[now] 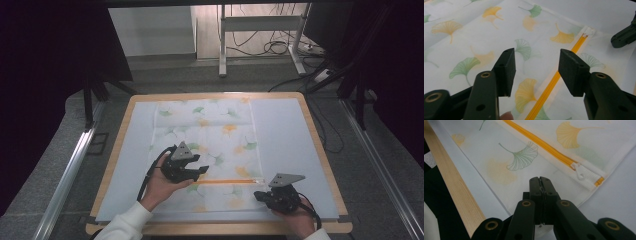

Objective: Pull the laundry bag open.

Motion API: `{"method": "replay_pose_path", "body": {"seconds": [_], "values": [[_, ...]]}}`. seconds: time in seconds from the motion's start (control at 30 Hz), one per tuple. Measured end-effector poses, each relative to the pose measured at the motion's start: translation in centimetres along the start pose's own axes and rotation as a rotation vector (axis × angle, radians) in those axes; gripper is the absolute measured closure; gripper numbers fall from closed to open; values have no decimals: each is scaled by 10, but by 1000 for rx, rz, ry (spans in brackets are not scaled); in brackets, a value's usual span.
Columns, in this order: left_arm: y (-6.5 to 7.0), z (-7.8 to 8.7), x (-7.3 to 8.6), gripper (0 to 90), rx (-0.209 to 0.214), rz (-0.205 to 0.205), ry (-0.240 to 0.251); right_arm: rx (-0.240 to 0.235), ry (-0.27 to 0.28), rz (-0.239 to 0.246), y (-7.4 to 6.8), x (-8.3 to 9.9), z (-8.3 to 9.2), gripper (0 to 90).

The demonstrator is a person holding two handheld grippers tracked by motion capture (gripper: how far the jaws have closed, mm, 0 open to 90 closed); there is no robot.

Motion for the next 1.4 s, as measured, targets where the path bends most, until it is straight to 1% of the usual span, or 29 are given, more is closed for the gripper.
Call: {"method": "replay_pose_path", "body": {"seconds": [0.07,0.17,0.3,0.43,0.6,0.63,0.73,0.77,0.8,0.83,0.97,1.0,1.03,1.1,1.23,1.33,1.37,1.4], "values": [[3,-3,-2,463,7,-3,-4,0,-3,0,0,0,0,885],[7,-10,-5,455,10,-20,-16,2,0,-3,-1,0,-1,885],[13,-21,-9,455,30,-28,-30,3,-7,-5,-1,0,-2,885],[23,-33,-13,456,48,-50,-48,6,-9,-6,0,0,-3,885],[39,-48,-18,462,71,-86,-67,9,-9,-11,2,1,-1,885],[41,-51,-20,468,74,-98,-76,10,-9,-12,2,1,-1,885],[49,-62,-26,478,104,-104,-81,11,-9,-19,2,2,0,885],[51,-65,-28,479,110,-113,-88,12,-10,-21,2,3,0,885],[52,-67,-29,481,112,-129,-96,12,-11,-21,2,3,0,885],[56,-72,-32,482,122,-142,-98,12,-12,-21,3,3,0,885],[65,-85,-35,497,149,-172,-113,11,-17,-28,3,4,0,885],[67,-88,-36,510,150,-176,-118,11,-18,-29,3,4,0,884],[69,-92,-36,515,153,-192,-129,12,-19,-29,3,4,0,884],[72,-97,-38,522,154,-210,-139,12,-19,-31,3,5,0,884],[76,-106,-42,528,158,-230,-144,12,-17,-38,4,7,1,885],[80,-112,-43,532,164,-256,-151,9,-17,-41,5,7,2,884],[81,-114,-43,534,165,-255,-147,9,-17,-38,5,6,1,885],[82,-116,-44,536,166,-277,-153,8,-21,-38,5,7,0,884]]}}
Point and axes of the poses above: each handheld gripper's, and its own axes: z roughly backward along the jaws, x roughly out of its underside, y roughly to its right, the point moved 4 cm from there along -z, roughly forward along the jaws, and after that the axes turned 3 degrees about -x, right-handed, at the moved point
